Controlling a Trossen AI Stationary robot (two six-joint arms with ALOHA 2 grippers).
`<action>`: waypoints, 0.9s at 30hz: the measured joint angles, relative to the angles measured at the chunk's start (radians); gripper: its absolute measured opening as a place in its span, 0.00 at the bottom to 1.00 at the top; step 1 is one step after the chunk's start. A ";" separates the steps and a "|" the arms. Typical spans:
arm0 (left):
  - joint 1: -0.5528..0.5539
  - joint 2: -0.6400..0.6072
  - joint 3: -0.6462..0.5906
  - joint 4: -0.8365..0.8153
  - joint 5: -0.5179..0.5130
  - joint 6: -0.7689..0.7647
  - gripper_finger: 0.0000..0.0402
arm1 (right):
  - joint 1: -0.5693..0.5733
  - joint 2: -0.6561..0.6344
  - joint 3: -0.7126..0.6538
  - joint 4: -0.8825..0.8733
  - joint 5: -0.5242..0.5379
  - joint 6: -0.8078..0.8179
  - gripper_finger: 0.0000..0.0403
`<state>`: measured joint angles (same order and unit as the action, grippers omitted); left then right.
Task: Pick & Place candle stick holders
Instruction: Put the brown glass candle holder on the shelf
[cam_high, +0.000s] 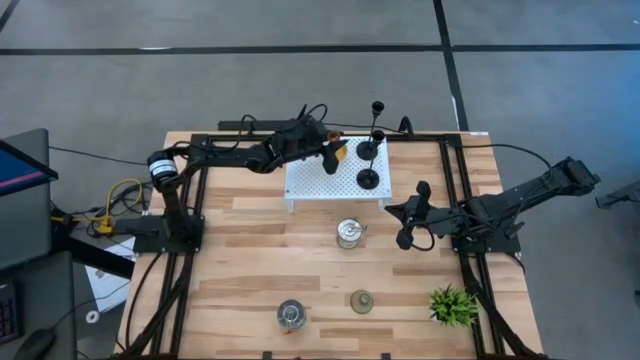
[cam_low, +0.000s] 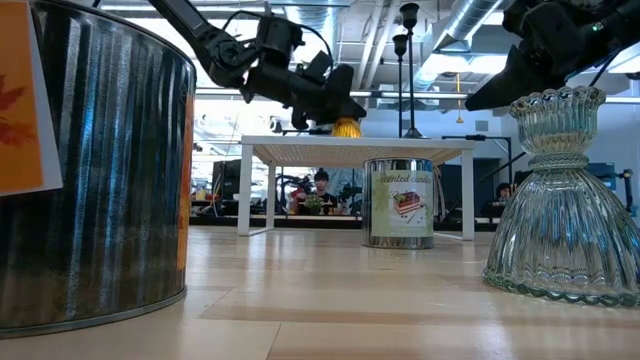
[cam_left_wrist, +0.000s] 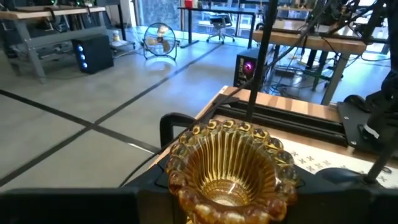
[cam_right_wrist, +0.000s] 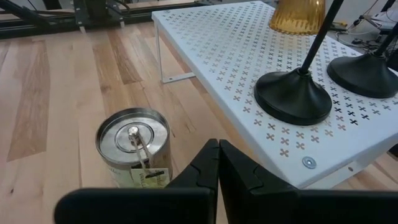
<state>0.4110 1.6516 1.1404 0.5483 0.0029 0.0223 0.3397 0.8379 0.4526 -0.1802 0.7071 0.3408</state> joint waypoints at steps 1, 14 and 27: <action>0.000 0.000 0.000 0.000 0.000 0.000 0.32 | 0.000 0.000 0.000 0.000 0.000 0.000 0.00; -0.006 0.000 0.000 0.016 -0.015 0.000 0.32 | 0.000 0.000 0.000 0.000 0.000 0.000 0.00; -0.019 0.004 0.000 0.021 -0.014 -0.003 0.32 | 0.000 0.000 0.000 0.000 0.000 0.000 0.00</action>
<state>0.3920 1.6555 1.1400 0.5692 -0.0115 0.0189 0.3394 0.8378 0.4526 -0.1799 0.7071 0.3408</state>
